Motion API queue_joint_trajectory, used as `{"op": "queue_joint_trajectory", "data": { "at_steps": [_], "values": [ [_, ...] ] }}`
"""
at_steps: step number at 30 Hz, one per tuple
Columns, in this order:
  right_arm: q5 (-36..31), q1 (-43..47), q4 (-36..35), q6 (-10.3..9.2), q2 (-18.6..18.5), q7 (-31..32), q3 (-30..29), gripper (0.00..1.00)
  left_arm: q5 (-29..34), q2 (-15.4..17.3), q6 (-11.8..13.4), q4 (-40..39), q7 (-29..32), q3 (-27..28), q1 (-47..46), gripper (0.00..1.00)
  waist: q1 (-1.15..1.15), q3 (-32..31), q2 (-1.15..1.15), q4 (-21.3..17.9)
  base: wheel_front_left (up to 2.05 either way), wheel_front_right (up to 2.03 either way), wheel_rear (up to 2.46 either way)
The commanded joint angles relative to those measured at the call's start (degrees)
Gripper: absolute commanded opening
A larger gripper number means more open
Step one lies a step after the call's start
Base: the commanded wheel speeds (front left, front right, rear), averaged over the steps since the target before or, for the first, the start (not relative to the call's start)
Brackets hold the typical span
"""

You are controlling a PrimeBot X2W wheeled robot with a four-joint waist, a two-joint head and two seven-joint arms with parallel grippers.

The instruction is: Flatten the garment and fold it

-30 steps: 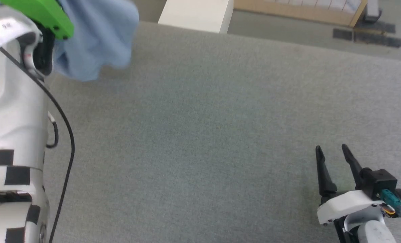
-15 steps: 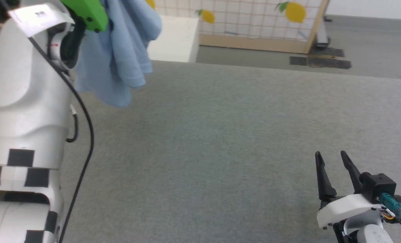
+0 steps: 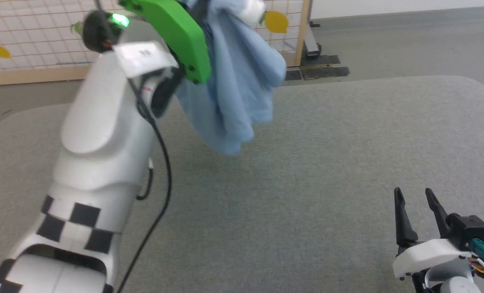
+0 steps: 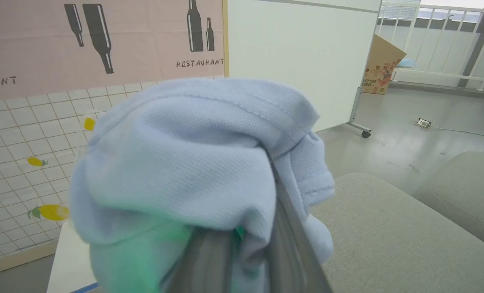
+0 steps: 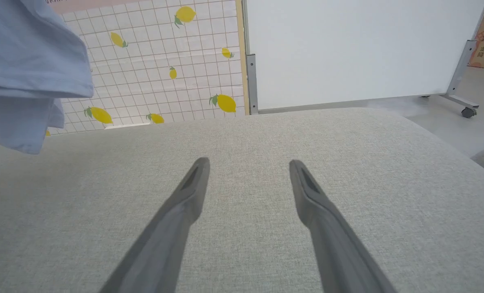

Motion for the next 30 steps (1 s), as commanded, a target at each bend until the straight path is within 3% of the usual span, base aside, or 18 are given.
{"op": "queue_joint_trajectory", "data": {
  "at_steps": [1,12,23,24,25,30],
  "values": [
    [-0.26,0.38,-0.18,-0.08,0.02,-0.34,-0.05,1.0,-0.36,-0.6,-0.32,0.2,-0.02,-0.84,1.71,0.0,0.0,0.77,0.0,-1.02,0.0,0.0,0.0],
    [0.14,-0.97,-0.8,-0.08,0.02,-0.34,0.28,1.0,-2.21,-3.88,-0.4,9.95,2.32,-12.29,12.62,0.0,0.0,4.95,0.0,-0.79,0.0,0.0,0.0],
    [0.52,-1.74,-0.82,-0.08,0.02,-0.35,0.67,1.0,-8.58,-4.86,-0.41,22.17,15.85,-18.98,18.3,0.0,0.0,6.59,0.0,-1.24,0.0,0.0,0.0],
    [0.54,-1.66,-0.79,-0.08,0.02,-0.35,0.54,1.0,-9.15,-4.9,-0.41,22.14,16.29,-19.13,18.21,0.18,0.0,6.53,0.0,-1.1,0.0,0.0,0.0],
    [0.56,-1.52,-0.71,-0.08,0.02,-0.35,0.38,1.0,-10.11,-4.94,-0.41,21.91,16.82,-19.09,18.05,1.0,0.0,6.37,0.0,-0.87,0.0,0.0,0.0],
    [0.96,-1.06,-0.1,-0.08,0.02,-0.35,0.31,1.0,-15.09,-4.27,-0.41,18.31,18.89,-17.27,16.15,1.0,0.0,4.94,0.0,0.6,0.0,0.0,0.0]
  ]
}}
